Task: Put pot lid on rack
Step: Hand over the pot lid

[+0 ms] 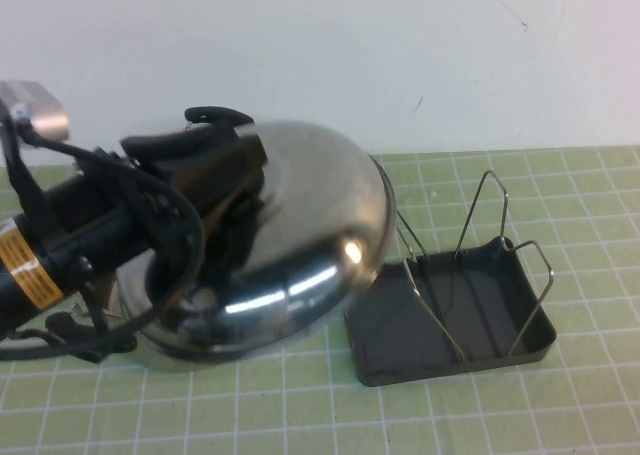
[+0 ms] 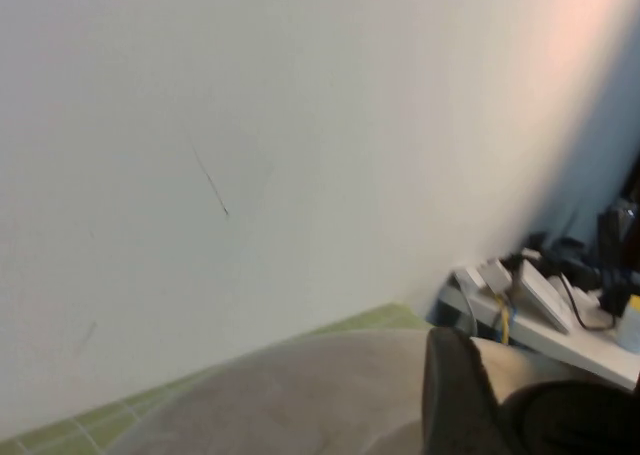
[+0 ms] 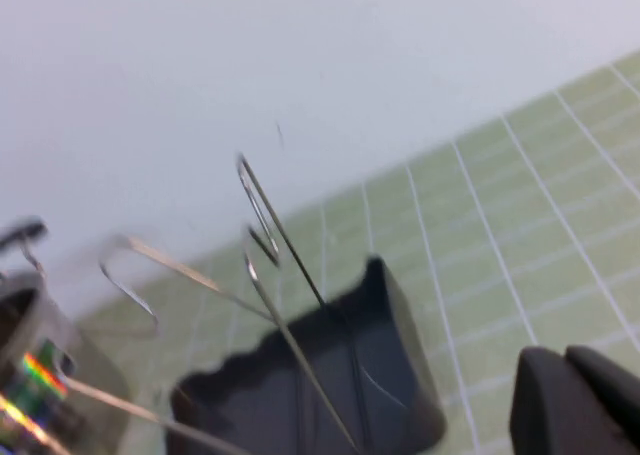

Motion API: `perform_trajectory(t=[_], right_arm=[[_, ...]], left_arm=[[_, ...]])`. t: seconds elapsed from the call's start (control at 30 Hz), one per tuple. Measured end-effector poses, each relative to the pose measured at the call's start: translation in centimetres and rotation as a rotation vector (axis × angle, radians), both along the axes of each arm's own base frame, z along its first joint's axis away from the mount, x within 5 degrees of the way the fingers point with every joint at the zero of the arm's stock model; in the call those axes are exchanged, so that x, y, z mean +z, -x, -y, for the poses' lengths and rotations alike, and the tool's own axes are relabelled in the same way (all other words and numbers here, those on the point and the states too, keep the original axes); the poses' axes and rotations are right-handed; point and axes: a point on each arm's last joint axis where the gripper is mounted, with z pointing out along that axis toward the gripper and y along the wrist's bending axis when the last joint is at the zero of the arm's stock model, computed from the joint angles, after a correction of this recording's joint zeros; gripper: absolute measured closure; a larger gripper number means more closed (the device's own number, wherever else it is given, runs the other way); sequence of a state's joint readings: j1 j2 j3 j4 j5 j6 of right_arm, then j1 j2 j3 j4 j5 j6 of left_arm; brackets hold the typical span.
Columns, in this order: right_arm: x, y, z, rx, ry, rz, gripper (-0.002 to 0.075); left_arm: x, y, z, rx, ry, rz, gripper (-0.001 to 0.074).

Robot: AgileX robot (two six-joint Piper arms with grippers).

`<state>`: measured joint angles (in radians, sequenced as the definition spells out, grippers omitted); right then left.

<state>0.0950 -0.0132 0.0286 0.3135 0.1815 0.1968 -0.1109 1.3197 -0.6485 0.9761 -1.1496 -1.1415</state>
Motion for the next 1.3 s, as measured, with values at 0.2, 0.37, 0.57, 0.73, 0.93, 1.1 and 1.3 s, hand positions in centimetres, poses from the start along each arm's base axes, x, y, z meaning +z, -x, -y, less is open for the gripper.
perform_trajectory(t=[0.2,0.37,0.57,0.73,0.93,1.1,1.3], right_arm=[[0.9,-0.1,0.2,-0.031,-0.086,0.088,0.0727],[0.9,-0.1,-0.1,-0.025,-0.324,0.036,0.0727],[2.0,0.7,-1.6,0.156,-0.441,-0.05,0.0727],[4.8,0.9,-3.0,0.334,-0.492,-0.028,0.0708],[6.7,-1.1,-4.9,0.511,-0.498,-0.092,0.0528],[9.1,-3.9,-6.2,0.629,-0.411,-0.131,0.0345],[10.7,-8.1,-8.2,0.817,-0.409,-0.234,0.0282]], left_arm=[[-0.6,1.1,1.9,-0.125,-0.049,-0.044,0.0425],[-0.1,1.8,3.6,-0.158,-0.004,-0.016,0.0425],[0.9,0.7,4.6,-0.017,0.268,-0.059,0.0425],[-0.6,-0.2,5.6,0.009,0.275,-0.11,0.0425],[-3.1,-0.1,8.1,-0.056,0.218,-0.2,0.0425],[-3.8,0.5,9.5,-0.093,0.21,-0.233,0.0425],[-3.6,0.3,9.6,-0.082,0.228,-0.231,0.0425]])
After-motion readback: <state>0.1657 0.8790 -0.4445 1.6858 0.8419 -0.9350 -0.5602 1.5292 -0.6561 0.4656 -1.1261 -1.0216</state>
